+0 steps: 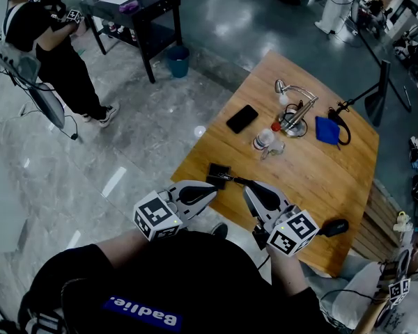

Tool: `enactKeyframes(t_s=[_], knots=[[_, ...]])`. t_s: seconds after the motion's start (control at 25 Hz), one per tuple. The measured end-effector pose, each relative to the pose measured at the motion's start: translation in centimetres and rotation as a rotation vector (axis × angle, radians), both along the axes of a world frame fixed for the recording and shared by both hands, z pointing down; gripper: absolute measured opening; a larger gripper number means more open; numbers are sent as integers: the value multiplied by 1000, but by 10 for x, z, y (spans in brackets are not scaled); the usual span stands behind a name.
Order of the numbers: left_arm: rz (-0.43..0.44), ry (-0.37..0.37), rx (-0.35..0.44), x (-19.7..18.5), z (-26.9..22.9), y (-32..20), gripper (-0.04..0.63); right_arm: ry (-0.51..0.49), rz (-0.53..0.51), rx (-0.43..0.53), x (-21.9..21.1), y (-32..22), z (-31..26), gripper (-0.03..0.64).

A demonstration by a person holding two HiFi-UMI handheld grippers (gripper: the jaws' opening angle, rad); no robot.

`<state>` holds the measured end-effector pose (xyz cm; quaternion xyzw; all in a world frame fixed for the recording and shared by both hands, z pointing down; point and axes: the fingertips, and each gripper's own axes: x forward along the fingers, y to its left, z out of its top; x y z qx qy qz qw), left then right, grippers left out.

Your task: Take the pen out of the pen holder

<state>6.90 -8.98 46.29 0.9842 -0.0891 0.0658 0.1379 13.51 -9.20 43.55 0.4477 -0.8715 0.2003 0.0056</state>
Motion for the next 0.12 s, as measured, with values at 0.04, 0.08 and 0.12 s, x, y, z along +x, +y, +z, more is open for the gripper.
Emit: enactKeyframes(t_s=[0.04,0.08,0.12], knots=[[1,1,2,1,0,0,9,0,0,0,1,0,1,49],[2,1,3,1,0,0,9,-2,2,-1,1,0,1,49],[2,1,3,2,1,0,9,-3,3,-2,2,0,2,49]])
